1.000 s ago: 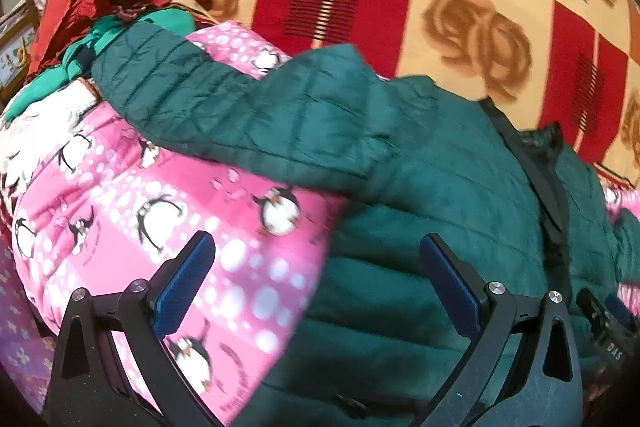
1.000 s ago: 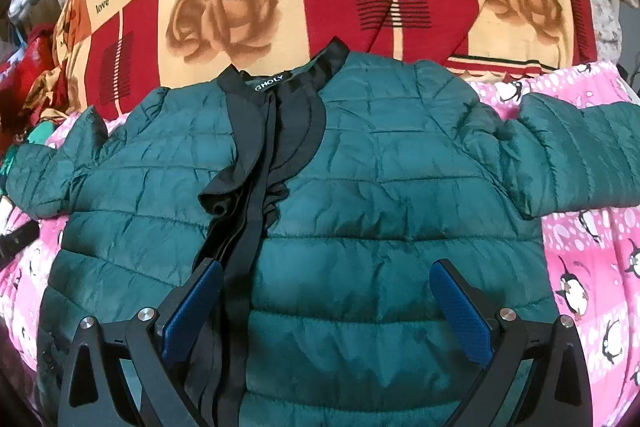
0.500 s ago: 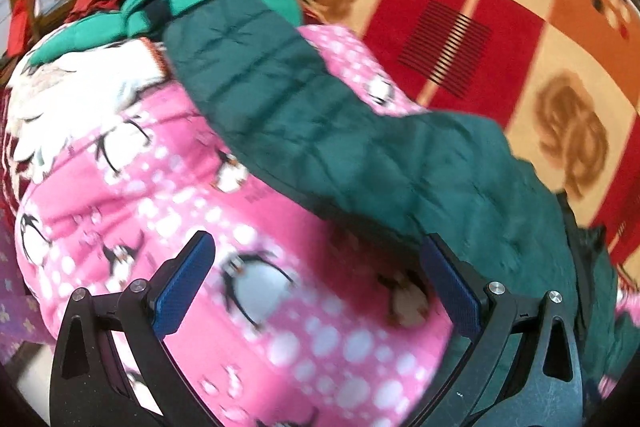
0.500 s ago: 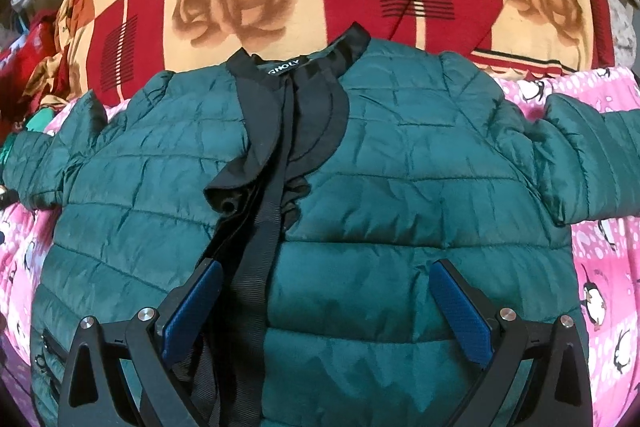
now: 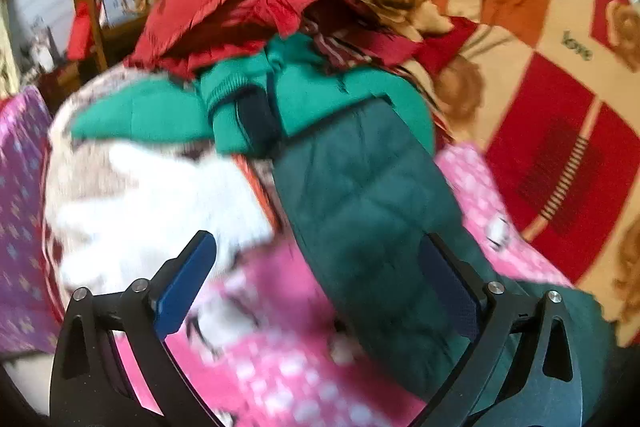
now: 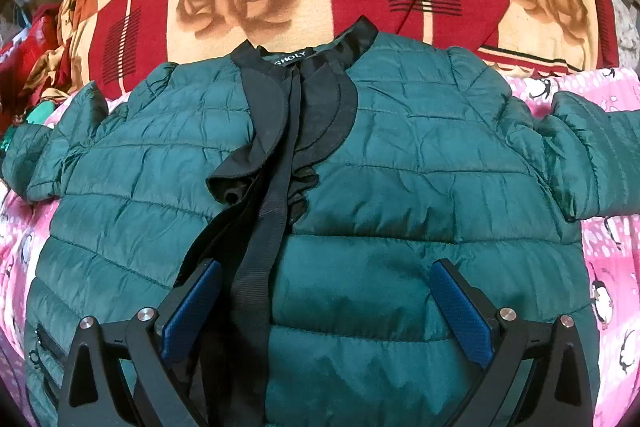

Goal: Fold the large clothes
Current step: 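Reach the left gripper to the jacket sleeve beside the left tool and grasp its cuff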

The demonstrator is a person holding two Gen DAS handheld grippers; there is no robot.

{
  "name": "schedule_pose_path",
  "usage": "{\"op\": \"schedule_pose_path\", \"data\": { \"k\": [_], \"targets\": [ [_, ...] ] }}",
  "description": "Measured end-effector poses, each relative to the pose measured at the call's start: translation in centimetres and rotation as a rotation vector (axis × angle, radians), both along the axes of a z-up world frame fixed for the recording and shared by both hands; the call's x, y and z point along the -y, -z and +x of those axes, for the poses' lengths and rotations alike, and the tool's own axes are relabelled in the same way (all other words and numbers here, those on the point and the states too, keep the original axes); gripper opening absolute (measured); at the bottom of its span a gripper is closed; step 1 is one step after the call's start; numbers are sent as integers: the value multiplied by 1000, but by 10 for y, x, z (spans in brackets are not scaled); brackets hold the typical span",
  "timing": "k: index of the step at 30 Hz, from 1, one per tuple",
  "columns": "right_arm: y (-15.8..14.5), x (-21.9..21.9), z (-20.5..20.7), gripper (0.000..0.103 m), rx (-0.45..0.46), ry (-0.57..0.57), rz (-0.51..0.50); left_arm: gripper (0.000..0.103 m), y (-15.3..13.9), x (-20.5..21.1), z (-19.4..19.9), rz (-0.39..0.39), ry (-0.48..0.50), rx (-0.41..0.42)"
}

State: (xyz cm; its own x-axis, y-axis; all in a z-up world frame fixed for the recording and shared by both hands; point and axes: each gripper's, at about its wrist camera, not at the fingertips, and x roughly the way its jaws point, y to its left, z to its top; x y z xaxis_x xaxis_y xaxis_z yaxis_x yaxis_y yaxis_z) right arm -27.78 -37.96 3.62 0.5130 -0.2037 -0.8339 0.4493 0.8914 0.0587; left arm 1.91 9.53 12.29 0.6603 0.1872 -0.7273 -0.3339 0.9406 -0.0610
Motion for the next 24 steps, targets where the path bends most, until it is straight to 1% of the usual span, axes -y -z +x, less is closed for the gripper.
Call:
{"op": "schedule_pose_path", "data": {
  "k": [2, 3, 4, 5, 7, 8, 9, 10, 11, 12, 14, 16, 18, 20, 24],
  "targets": [
    [2, 0, 0, 103, 4, 1, 2, 93, 6, -2, 18, 43, -8, -16],
    [2, 1, 0, 103, 7, 1, 4, 86, 10, -4, 26, 47, -12, -24],
    [3, 1, 0, 103, 9, 2, 6, 81, 13, -7, 31, 40, -14, -31],
    [3, 1, 0, 103, 10, 2, 9, 75, 17, -10, 37, 23, -12, -42],
    [4, 2, 1, 103, 11, 4, 12, 74, 25, -14, 46, -5, -7, -63],
    [5, 2, 2, 103, 11, 4, 12, 70, 28, -15, 49, -14, -7, -74],
    [5, 2, 2, 103, 11, 4, 10, 58, 31, -17, 53, -20, -6, -77],
    [6, 1, 2, 103, 10, 3, 8, 52, 33, -19, 55, -30, -3, -78],
    [6, 1, 2, 103, 8, 1, 6, 43, 33, -20, 56, -38, -3, -80],
    [7, 1, 2, 103, 10, 0, 6, 28, 32, -20, 56, -43, -1, -78],
    [8, 2, 2, 103, 15, 0, 8, 12, 27, -19, 53, -59, 18, -72],
    [8, 2, 2, 103, 17, 0, 10, 10, 17, -15, 43, -57, 36, -41],
    [8, 2, 2, 103, 18, 0, 7, 10, 2, -8, 27, -64, 80, 5],
    [9, 2, 2, 103, 20, -1, 4, 9, -9, -2, 13, -78, 125, 33],
    [8, 2, 2, 103, 20, -2, 7, 9, -28, 9, -14, -144, 201, 60]
  ]
}}
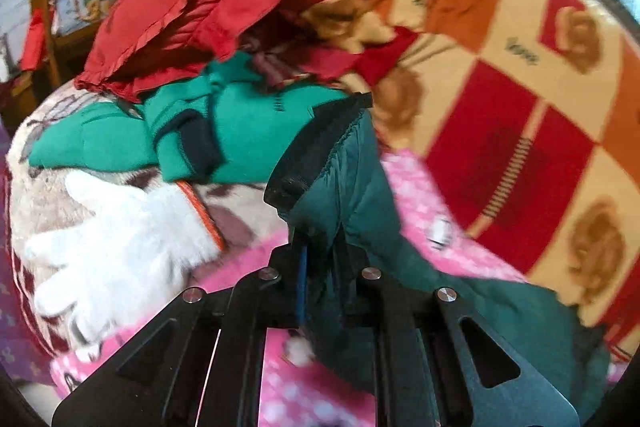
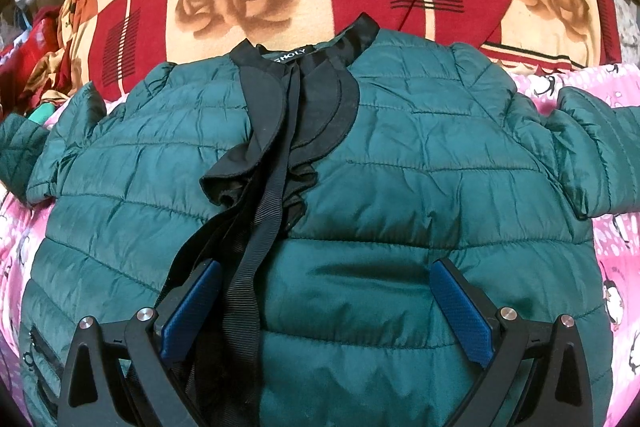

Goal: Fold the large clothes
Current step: 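Reach the left gripper to the jacket sleeve beside the left tool and grasp its cuff, then lift the sleeve with the left gripper and fold it across the jacket body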

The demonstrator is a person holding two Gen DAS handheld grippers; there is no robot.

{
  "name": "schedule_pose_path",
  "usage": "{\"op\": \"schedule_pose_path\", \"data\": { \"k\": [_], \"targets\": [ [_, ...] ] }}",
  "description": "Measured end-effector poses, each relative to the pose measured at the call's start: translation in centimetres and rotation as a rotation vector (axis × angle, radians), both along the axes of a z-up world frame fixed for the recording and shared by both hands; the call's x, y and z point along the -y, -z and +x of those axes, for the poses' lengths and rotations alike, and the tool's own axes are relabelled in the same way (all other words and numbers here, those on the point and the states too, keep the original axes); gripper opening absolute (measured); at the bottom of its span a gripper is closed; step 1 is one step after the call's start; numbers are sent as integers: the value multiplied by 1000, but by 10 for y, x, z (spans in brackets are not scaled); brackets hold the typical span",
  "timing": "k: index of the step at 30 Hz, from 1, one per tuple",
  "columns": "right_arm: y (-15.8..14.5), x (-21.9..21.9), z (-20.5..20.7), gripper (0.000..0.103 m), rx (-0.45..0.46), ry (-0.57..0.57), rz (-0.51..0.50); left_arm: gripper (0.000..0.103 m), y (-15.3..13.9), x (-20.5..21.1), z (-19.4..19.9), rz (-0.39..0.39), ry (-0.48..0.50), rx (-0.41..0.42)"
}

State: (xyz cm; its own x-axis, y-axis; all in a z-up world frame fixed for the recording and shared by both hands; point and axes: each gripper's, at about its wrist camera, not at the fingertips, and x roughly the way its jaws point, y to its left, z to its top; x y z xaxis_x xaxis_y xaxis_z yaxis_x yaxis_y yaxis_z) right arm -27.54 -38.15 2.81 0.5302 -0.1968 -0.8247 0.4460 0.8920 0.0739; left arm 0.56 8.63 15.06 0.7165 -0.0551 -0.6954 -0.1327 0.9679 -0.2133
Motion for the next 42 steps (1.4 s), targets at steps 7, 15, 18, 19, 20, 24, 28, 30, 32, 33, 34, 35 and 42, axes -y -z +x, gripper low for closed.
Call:
{"op": "schedule_pose_path", "data": {
  "k": [7, 15, 18, 19, 20, 24, 28, 30, 32, 33, 34, 35, 42],
  "targets": [
    [-10, -1, -2, 103, -8, -14, -38, 9, -31, 57, -52, 26, 152, 35],
    [-31, 11, -25, 103, 52, 25, -31, 8, -52, 130, -99, 47, 312, 63],
    [-33, 16, -32, 103, 54, 42, -18, 8, -54, 160, -117, 68, 374, 71],
    [-33, 18, -35, 103, 57, 49, -15, 8, -54, 170, -122, 72, 396, 71],
    [-34, 19, -38, 103, 57, 52, -12, 8, -54, 178, -124, 75, 411, 70],
    [-35, 25, -48, 103, 60, 65, -11, 8, -51, 209, -136, 93, 456, 65],
    [-34, 32, -54, 103, 56, 75, -12, 8, -48, 240, -149, 109, 500, 58],
    [-33, 37, -57, 103, 53, 84, -6, 8, -47, 253, -153, 126, 520, 61],
    [-30, 43, -58, 103, 44, 95, 0, 8, -47, 265, -156, 139, 539, 65],
    [-30, 45, -58, 103, 42, 98, 2, 8, -46, 271, -158, 142, 548, 64],
    [-30, 47, -59, 103, 44, 100, 2, 8, -44, 278, -160, 143, 561, 57],
    [-30, 49, -59, 103, 46, 105, 0, 8, -43, 284, -161, 144, 571, 52],
    [-30, 63, -63, 103, 27, 128, -28, 8, -30, 325, -175, 154, 627, 30]
  ]
}}
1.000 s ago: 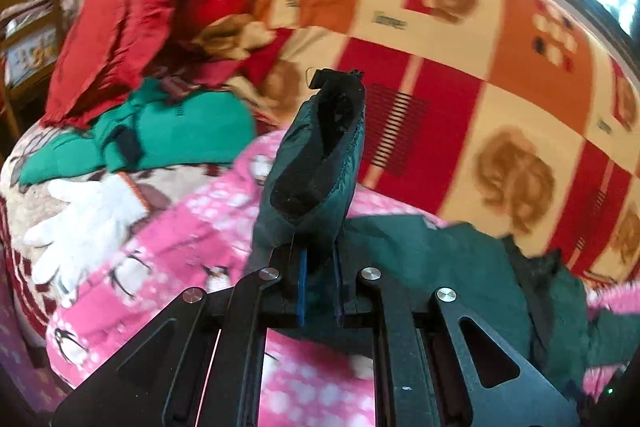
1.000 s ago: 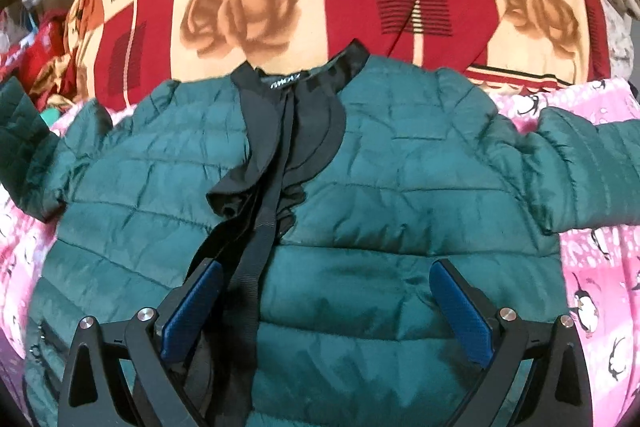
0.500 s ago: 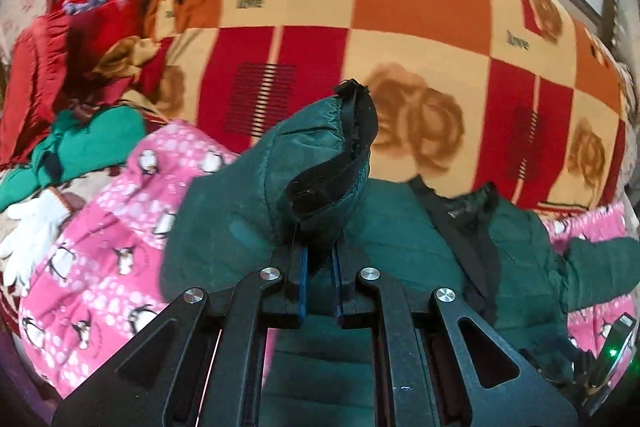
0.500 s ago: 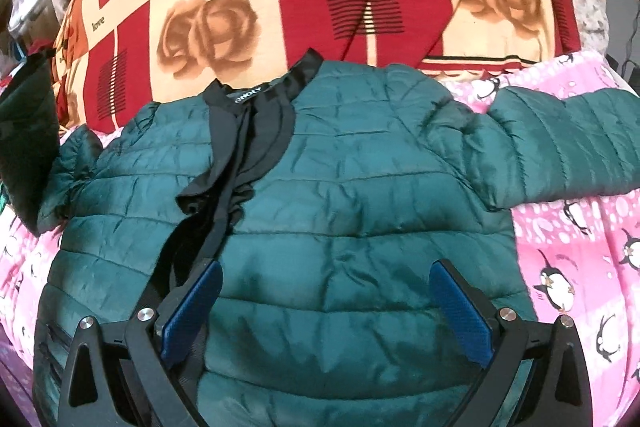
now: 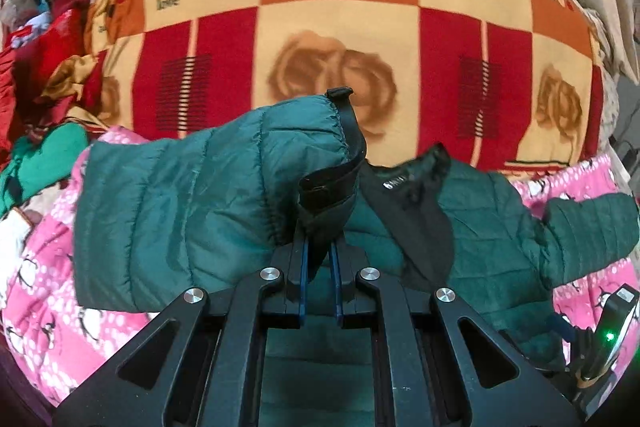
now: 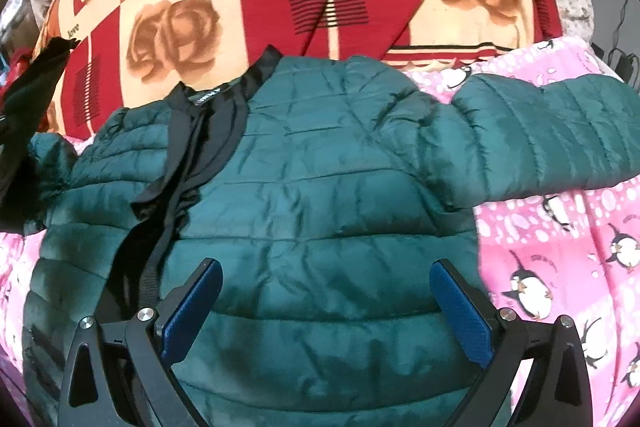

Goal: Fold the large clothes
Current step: 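Lift the sleeve with the left gripper and fold it across the jacket body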

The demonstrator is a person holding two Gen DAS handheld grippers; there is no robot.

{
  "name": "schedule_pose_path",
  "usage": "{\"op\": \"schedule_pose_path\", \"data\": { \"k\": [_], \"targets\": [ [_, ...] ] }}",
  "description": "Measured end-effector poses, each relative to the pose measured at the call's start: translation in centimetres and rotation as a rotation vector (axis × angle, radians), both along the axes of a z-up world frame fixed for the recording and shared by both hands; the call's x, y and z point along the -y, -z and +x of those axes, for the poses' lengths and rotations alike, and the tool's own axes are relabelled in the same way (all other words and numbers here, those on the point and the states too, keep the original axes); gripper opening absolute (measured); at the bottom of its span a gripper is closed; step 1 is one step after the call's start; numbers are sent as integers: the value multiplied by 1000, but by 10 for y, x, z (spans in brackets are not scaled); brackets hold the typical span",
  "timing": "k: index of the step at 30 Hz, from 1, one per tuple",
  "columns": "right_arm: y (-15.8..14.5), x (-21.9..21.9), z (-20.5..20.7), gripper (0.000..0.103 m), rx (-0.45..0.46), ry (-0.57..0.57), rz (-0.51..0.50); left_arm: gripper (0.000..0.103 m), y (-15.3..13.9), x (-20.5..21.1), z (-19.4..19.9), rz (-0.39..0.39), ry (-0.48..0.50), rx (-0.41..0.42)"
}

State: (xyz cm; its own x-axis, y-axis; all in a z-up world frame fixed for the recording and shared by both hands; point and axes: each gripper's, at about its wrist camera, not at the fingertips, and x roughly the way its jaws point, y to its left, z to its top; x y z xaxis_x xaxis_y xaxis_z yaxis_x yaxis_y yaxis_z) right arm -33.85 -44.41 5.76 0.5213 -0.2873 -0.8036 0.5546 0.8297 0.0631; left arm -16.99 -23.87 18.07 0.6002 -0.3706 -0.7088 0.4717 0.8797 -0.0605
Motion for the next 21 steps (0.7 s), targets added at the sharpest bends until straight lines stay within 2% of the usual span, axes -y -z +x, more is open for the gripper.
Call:
{"op": "schedule_pose_path", "data": {
  "k": [9, 21],
  "targets": [
    [9, 11, -9, 103, -15, 21, 29, 8, 17, 41, -11, 19, 53, -35],
    [6, 25, -20, 103, -26, 53, 2, 8, 53, 84, -23, 52, 110, -97]
  ]
}}
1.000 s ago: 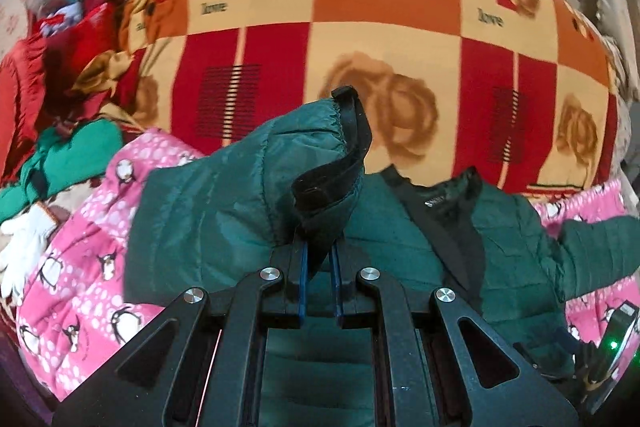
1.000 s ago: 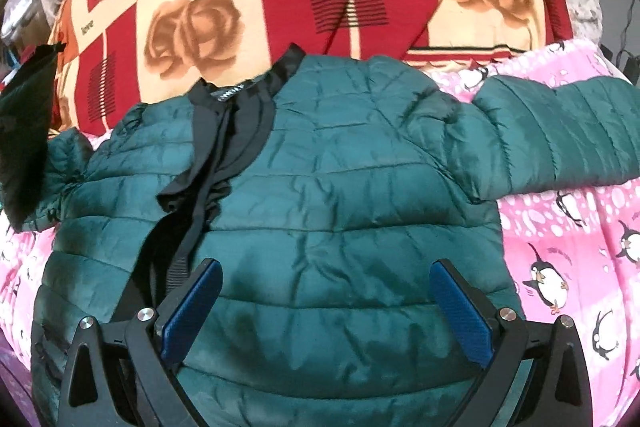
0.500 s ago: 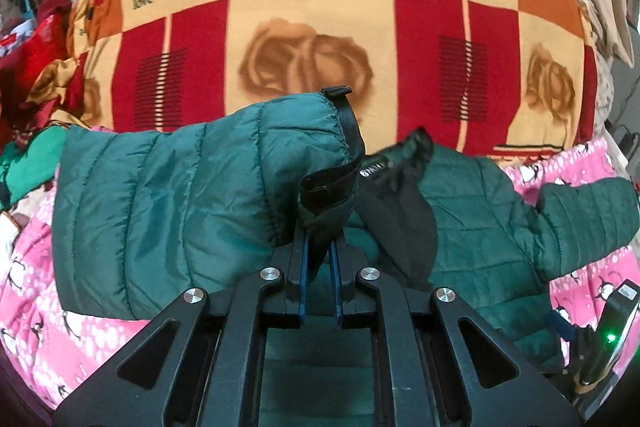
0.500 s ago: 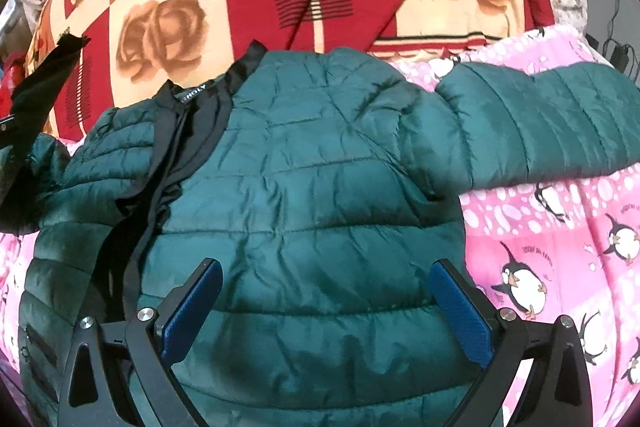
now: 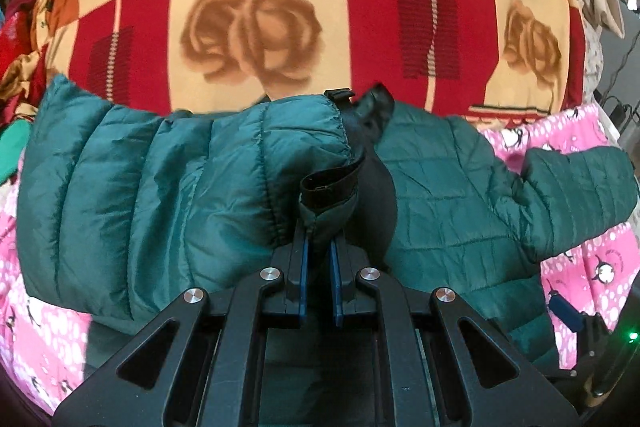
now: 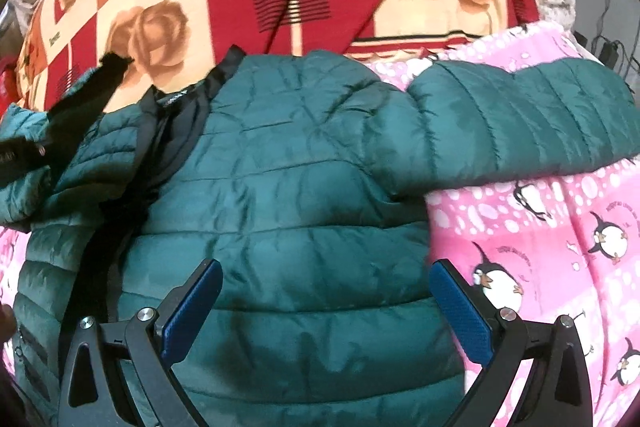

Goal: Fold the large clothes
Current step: 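Lift the sleeve with the left gripper and fold it across the jacket body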

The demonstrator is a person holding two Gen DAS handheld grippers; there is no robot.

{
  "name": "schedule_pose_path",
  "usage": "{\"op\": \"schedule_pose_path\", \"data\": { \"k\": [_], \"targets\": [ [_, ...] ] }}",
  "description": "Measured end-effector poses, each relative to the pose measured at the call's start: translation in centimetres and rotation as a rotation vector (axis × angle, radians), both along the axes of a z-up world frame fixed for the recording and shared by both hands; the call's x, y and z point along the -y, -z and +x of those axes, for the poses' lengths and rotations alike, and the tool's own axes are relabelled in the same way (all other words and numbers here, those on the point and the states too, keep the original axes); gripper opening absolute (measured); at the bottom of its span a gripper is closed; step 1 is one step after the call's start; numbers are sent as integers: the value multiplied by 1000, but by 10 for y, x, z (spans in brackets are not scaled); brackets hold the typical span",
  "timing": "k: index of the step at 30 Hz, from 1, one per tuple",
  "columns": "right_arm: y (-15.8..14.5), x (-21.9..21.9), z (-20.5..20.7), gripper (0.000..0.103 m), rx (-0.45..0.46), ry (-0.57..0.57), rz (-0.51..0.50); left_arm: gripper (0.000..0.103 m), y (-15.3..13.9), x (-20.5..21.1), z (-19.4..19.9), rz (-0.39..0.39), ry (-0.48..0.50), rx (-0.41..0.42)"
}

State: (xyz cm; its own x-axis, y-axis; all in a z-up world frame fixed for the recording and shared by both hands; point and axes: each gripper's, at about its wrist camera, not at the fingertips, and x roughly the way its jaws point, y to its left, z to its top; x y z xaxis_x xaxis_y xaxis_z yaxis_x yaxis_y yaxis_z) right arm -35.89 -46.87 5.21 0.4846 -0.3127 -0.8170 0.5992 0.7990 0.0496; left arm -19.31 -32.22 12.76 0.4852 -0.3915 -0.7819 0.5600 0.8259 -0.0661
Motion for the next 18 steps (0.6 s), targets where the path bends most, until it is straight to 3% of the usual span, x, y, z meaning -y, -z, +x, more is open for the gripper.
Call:
{"op": "schedule_pose_path", "data": {
  "k": [9, 14, 16, 18],
  "targets": [
    [14, 10, -1, 103, -22, 12, 43, 8, 40, 20, 4, 43, 9, -75],
    [16, 12, -2, 103, -18, 17, 54, 9, 48, 17, 4, 31, 23, -96],
    [15, 13, -3, 103, -12, 23, 62, 12, 46, 14, 2, 25, 29, -95],
    [15, 13, -3, 103, -12, 27, 65, 28, 44, 10, 1, -2, 47, -129]
  ]
}}
